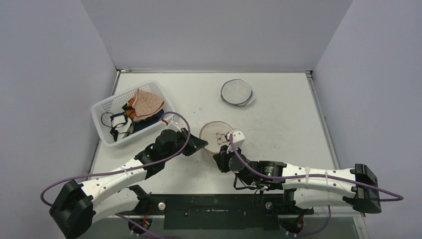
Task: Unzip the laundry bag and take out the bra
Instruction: Unzip the laundry bag at the center of the board.
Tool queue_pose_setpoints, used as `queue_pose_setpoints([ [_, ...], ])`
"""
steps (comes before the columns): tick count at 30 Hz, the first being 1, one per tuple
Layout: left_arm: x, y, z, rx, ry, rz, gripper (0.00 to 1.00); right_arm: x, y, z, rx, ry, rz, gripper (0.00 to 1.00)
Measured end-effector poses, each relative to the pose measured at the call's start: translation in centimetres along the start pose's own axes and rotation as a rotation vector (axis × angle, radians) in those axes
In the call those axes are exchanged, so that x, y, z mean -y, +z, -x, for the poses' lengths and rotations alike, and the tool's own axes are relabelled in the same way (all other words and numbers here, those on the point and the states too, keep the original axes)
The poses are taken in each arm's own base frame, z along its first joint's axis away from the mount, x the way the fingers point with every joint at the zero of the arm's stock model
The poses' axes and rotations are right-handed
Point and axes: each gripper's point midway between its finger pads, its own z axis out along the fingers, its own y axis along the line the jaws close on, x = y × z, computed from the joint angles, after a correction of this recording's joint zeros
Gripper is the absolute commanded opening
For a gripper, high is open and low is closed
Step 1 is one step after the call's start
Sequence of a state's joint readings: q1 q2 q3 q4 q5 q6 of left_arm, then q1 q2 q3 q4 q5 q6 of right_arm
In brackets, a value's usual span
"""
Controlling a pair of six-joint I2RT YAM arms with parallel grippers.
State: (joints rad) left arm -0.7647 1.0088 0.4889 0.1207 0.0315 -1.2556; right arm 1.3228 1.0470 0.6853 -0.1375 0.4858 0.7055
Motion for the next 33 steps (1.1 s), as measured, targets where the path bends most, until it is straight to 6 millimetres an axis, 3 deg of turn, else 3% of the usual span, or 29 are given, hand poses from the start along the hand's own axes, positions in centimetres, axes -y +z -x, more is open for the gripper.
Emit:
queue_pose_setpoints([
  [18,-0.3,0.4,1.8,-0.007,-0.01,0.008,0.01,2.7,-1.4,0.6,0.022,-0.022,-0.094,0.05],
  [19,-0.1,0.5,1.8,-0.013,-0.003,0.005,0.08,2.9,-1.5,0.6,0.025,-0.021,-0.097,0.05],
  [22,0.6,0.8,1.9,-0.031,0.023,-0.004,0.48,3.2,-1.8,0.7,0.03,-0.019,-0.097,0.05],
  [26,0.8,0.8,2.0,-0.036,0.046,-0.005,0.79,3.2,-1.9,0.9,0.036,-0.019,-0.095,0.05],
  [28,0.7,0.6,1.9,-0.041,0.05,-0.001,0.85,3.2,-1.9,0.9,0.036,-0.023,-0.094,0.05],
  [33,1.3,-1.3,0.8,-0.039,0.056,-0.037,0.86,2.8,-1.4,0.6,0.03,-0.038,-0.085,0.05],
])
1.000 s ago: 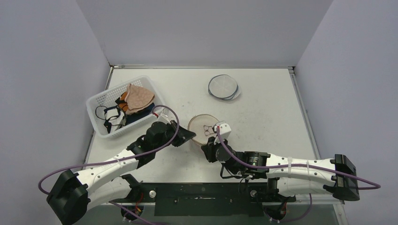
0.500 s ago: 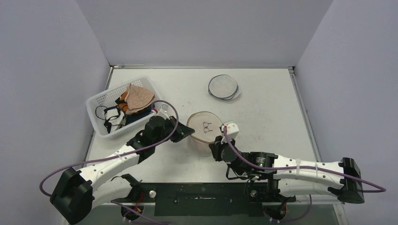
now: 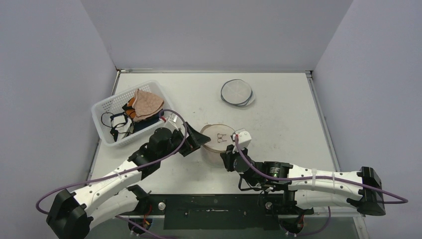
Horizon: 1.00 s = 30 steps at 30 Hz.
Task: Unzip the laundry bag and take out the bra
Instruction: Unzip the laundry bag at the center of the board.
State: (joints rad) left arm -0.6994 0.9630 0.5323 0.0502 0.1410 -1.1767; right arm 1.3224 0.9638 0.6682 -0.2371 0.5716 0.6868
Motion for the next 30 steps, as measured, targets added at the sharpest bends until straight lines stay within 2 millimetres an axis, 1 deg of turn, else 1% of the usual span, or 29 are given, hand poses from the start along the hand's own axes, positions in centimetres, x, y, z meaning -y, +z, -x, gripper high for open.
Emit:
queue_pose_setpoints([
  [3,0.8,-1.4,-1.7,-0.016,0.004,-0.039,0.85,-0.4,0.6,-0.6,-0.016,-0.023,0.005,0.05],
  [5,1.4,-2.0,-3.1,-0.039,0.004,-0.058,0.84,-0.7,0.9,-1.0,-0.029,-0.039,0.011,0.05],
  [8,2.0,-2.2,-4.6,-0.062,0.005,-0.066,0.8,-1.3,1.4,-1.2,-0.04,-0.058,0.026,0.05],
  [10,1.8,-1.9,-5.0,-0.064,0.002,-0.047,0.77,-1.8,1.6,-1.3,-0.042,-0.061,0.04,0.05],
  [14,1.1,-1.0,-4.8,-0.04,-0.025,-0.003,0.68,-2.5,1.6,-1.2,-0.046,-0.069,0.073,0.05],
  [19,0.2,-0.2,-4.3,-0.002,-0.061,0.038,0.52,-3.5,1.6,-0.9,-0.04,-0.069,0.124,0.05],
  [23,0.2,0.0,-3.2,0.039,-0.083,0.039,0.37,-3.8,1.4,-0.8,-0.041,-0.071,0.143,0.05],
  [28,-0.2,0.1,-1.4,0.089,-0.114,0.049,0.19,-3.8,1.1,-0.4,-0.031,-0.065,0.149,0.05],
  [30,-0.3,0.2,-1.1,0.094,-0.121,0.051,0.13,-3.7,0.9,-0.2,-0.025,-0.062,0.145,0.05],
])
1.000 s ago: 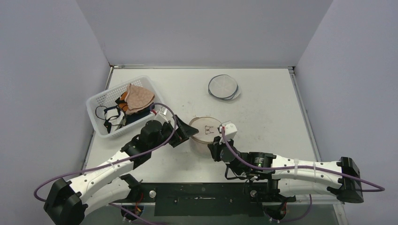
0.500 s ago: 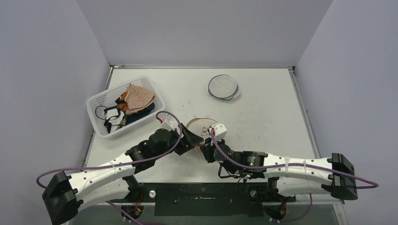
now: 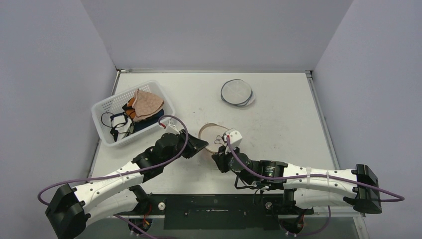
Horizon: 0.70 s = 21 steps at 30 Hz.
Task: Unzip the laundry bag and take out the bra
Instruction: Unzip the laundry bag at the center of the board.
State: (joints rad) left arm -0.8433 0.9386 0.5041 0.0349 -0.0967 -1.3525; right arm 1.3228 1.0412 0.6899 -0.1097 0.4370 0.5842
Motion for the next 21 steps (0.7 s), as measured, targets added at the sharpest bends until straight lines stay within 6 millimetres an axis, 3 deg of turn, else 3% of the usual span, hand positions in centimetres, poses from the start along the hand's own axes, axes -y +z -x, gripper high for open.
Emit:
queue_pose_setpoints([
  [4,0.1,0.0,0.1,-0.003,-0.008,-0.008,0.0,0.3,-0.5,0.4,0.01,0.006,-0.008,0.05],
  [21,-0.2,0.1,0.2,0.005,-0.018,-0.01,0.0,3.4,-1.5,-0.3,0.01,0.021,-0.131,0.05],
])
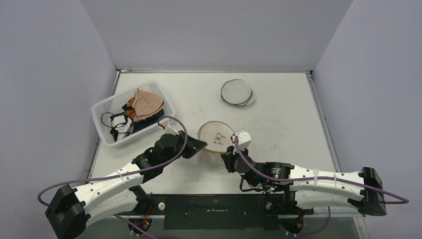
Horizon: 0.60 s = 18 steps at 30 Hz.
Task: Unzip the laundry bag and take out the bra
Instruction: Unzip the laundry bag at the center of the board.
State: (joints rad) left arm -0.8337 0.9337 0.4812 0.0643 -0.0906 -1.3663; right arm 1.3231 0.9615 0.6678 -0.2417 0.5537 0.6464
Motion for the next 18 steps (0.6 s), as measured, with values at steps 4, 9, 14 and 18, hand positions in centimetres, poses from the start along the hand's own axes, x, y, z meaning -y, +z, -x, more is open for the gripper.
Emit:
queue_pose_setpoints([
  [4,-0.4,0.0,0.1,0.007,-0.004,0.008,0.0,1.2,-0.2,-0.5,0.004,0.014,-0.042,0.05],
  [9,-1.0,0.1,0.0,0.007,-0.012,0.02,0.0,1.9,-0.3,-0.7,0.008,0.04,-0.069,0.05],
  [14,-1.1,0.1,0.0,0.009,-0.019,0.01,0.0,2.0,-0.3,-1.1,0.004,0.057,-0.063,0.51],
  [18,-1.6,0.3,0.1,0.031,-0.047,-0.012,0.0,1.6,-1.0,-0.9,0.025,0.15,-0.018,0.82],
])
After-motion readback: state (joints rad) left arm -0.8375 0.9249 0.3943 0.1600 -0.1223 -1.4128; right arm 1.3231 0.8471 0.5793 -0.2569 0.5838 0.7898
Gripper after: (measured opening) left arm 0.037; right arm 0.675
